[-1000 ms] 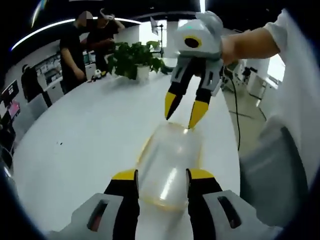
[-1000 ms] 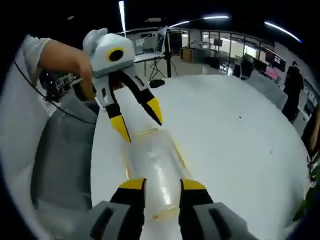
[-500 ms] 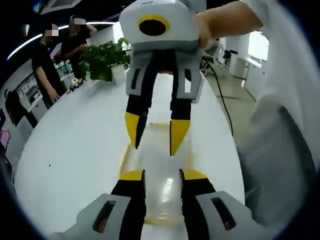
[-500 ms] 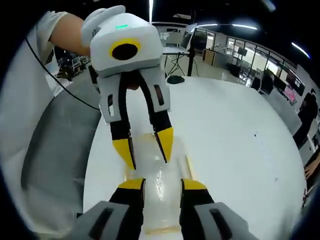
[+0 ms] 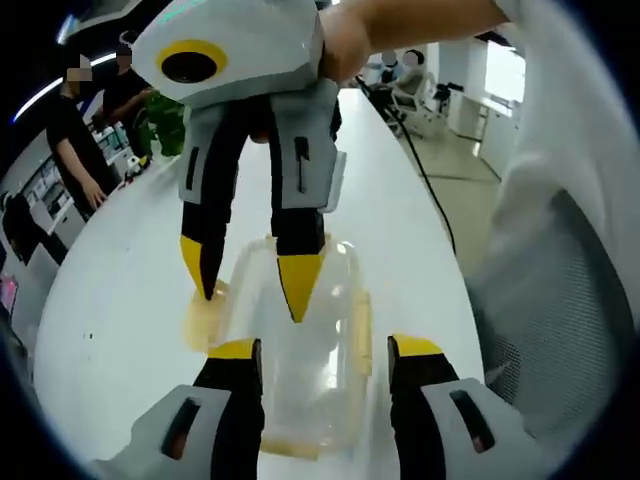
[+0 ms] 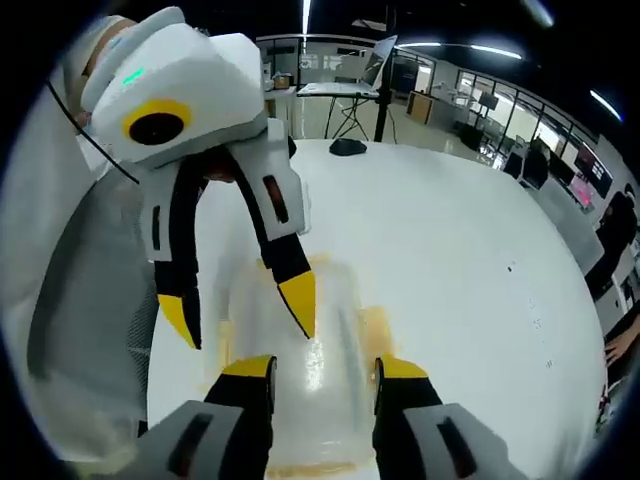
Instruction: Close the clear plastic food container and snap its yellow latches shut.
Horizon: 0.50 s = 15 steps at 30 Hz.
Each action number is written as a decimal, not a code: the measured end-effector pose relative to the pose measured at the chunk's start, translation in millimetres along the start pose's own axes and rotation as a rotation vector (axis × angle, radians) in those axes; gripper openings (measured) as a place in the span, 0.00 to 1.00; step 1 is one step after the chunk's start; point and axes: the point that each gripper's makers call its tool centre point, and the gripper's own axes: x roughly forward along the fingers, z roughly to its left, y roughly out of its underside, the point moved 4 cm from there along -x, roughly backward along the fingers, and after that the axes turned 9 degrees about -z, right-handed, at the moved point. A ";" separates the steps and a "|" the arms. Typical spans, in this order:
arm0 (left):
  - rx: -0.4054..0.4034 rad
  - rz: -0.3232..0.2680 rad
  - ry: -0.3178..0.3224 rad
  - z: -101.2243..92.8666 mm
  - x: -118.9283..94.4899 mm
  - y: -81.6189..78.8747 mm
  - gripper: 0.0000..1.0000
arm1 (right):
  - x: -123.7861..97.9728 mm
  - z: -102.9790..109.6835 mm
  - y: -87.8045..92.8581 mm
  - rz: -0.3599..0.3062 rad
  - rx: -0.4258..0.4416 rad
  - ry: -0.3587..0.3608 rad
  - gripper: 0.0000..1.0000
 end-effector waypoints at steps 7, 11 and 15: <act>0.008 0.031 -0.011 1.4 -1.2 6.1 0.49 | 5.0 4.7 6.6 0.051 -0.033 -0.080 0.57; 0.009 0.030 -0.017 1.7 0.7 4.4 0.47 | 8.0 -0.8 8.4 0.083 -0.004 -0.113 0.56; 0.019 0.028 -0.024 -0.7 5.9 1.1 0.47 | 10.2 -5.2 7.3 0.097 0.016 -0.129 0.54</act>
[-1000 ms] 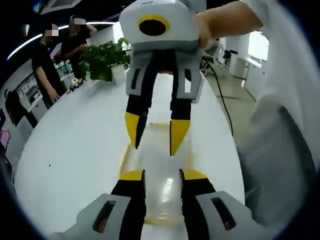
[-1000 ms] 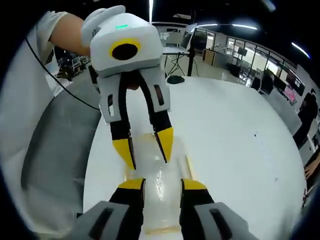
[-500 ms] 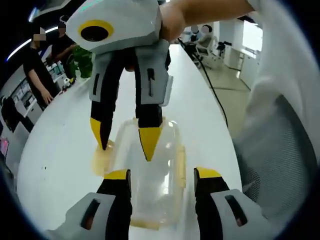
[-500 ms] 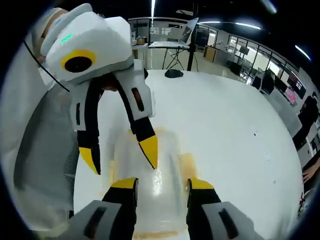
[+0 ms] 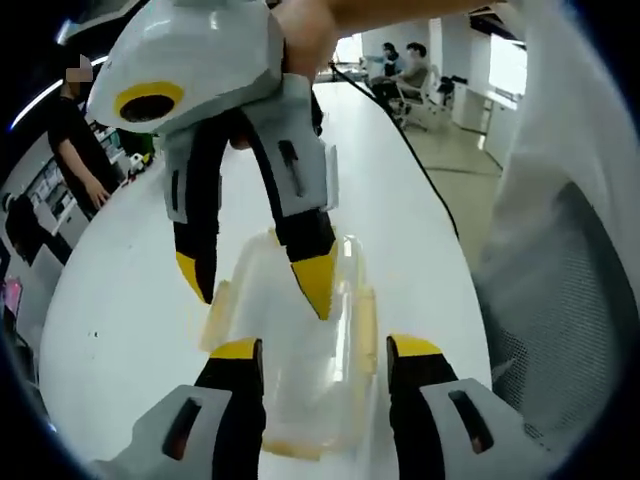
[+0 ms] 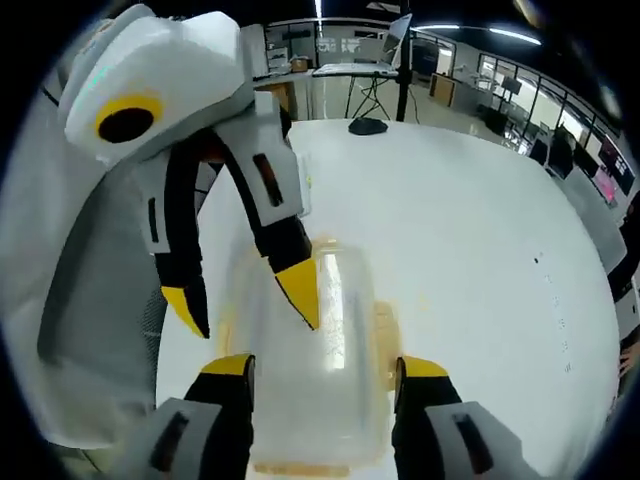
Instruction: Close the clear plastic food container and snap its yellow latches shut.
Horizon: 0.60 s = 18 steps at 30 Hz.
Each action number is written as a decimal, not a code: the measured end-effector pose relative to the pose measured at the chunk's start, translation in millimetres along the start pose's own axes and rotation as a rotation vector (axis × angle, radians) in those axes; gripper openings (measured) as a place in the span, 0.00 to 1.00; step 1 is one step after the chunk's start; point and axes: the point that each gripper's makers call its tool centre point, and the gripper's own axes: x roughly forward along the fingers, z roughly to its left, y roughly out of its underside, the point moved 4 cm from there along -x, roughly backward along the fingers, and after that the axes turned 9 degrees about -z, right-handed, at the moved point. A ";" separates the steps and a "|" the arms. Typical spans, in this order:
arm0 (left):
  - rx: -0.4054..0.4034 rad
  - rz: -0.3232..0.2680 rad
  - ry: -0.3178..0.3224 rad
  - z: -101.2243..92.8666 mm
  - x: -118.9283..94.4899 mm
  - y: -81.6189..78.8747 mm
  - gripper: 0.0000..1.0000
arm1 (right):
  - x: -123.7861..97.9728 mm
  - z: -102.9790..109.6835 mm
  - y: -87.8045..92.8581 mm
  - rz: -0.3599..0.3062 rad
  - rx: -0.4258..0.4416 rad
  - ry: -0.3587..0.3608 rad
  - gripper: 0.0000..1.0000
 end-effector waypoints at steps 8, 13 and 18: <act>0.044 0.000 -0.042 3.5 4.8 -0.1 0.45 | 4.5 0.3 -1.1 0.061 0.001 -0.063 0.52; 0.070 0.023 -0.040 2.2 5.8 0.1 0.46 | 6.0 -0.5 -0.8 0.089 0.009 -0.087 0.52; 0.077 0.035 -0.047 3.5 6.5 0.6 0.46 | 8.7 -1.8 -1.8 0.118 0.004 -0.111 0.52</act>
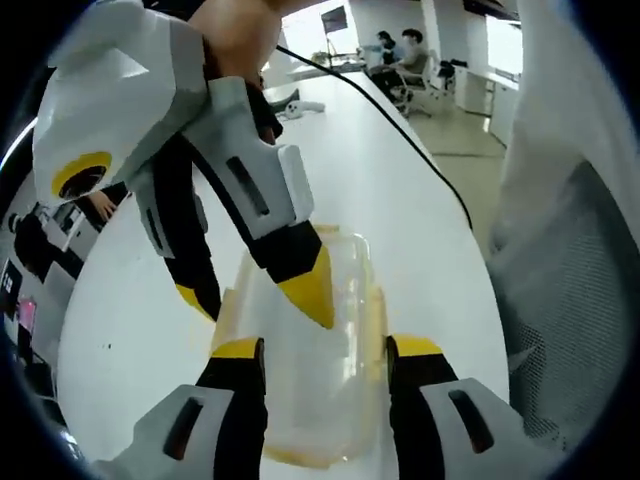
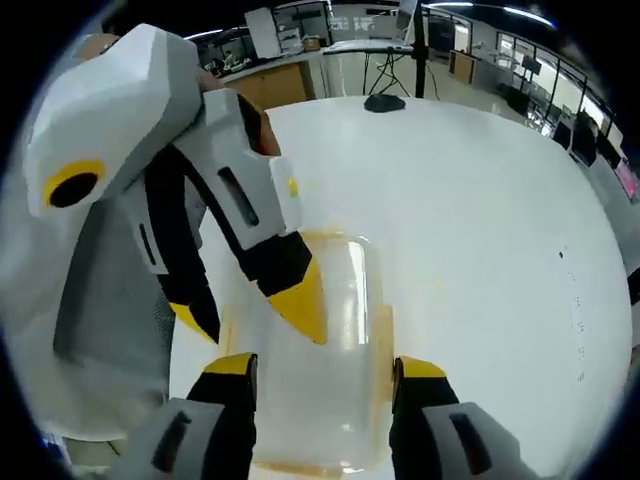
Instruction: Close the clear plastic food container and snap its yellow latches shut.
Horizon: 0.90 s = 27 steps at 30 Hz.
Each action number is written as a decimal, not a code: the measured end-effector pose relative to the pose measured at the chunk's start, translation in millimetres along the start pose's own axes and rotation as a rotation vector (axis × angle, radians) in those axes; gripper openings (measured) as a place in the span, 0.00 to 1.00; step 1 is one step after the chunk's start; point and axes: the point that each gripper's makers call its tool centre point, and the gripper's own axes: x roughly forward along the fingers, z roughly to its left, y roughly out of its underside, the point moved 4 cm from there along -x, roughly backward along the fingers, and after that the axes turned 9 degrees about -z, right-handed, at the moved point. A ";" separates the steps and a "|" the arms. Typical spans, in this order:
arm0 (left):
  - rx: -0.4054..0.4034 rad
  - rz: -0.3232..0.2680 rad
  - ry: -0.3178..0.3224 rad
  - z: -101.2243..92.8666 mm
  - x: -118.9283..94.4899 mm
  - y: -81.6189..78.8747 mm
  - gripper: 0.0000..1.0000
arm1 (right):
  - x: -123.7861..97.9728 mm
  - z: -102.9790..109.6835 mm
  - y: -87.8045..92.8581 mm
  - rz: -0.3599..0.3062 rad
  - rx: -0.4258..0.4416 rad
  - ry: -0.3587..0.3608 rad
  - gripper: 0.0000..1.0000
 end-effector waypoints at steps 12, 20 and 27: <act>0.029 0.022 -0.009 0.7 0.4 1.3 0.45 | 3.5 -4.5 -0.6 0.040 0.016 -0.067 0.52; 0.036 0.013 -0.022 1.4 0.5 3.8 0.45 | 6.8 -5.4 -3.2 0.117 0.032 -0.098 0.52; 0.041 0.014 -0.024 2.4 2.0 3.7 0.45 | 8.0 -8.7 -0.8 0.136 0.057 -0.132 0.52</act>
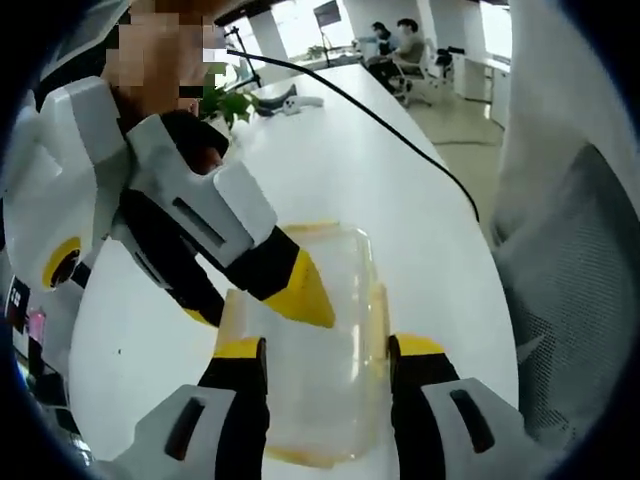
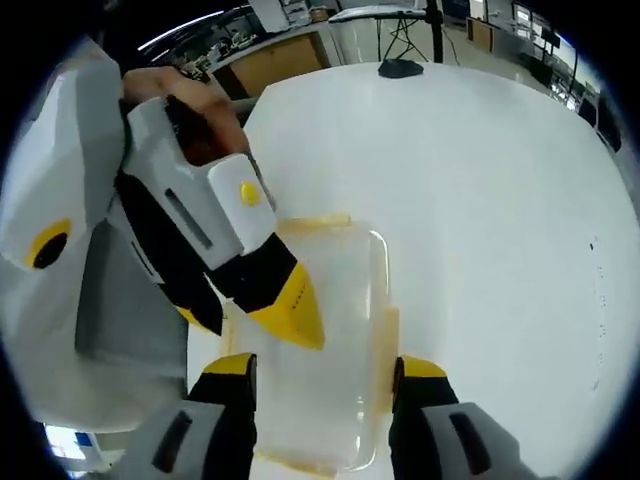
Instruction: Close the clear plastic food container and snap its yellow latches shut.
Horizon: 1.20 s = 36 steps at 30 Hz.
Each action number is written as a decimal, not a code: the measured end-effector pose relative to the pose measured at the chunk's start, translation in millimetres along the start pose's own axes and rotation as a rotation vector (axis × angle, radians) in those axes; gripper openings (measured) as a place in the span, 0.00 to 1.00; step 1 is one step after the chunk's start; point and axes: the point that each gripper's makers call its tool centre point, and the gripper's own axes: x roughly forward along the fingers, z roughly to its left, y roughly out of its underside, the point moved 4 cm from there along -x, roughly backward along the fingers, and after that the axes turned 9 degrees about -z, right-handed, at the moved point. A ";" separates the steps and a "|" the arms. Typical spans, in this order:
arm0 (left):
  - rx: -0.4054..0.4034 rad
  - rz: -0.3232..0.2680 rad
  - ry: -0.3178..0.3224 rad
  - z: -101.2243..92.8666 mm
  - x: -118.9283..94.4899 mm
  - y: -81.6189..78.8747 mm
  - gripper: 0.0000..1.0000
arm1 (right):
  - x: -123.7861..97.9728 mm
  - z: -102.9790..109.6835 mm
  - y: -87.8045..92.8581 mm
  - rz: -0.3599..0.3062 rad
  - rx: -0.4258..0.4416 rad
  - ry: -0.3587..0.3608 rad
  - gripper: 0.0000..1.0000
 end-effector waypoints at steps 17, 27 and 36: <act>0.045 0.002 -0.034 -6.8 4.6 1.1 0.46 | 0.8 4.7 5.2 -0.045 0.010 -0.018 0.51; 0.073 -0.026 -0.049 -7.3 6.9 -0.9 0.44 | 1.0 5.4 6.0 -0.024 0.018 -0.011 0.51; -0.016 -0.061 -0.046 -3.3 2.8 -3.7 0.45 | -3.2 7.4 3.1 -0.077 0.004 0.028 0.52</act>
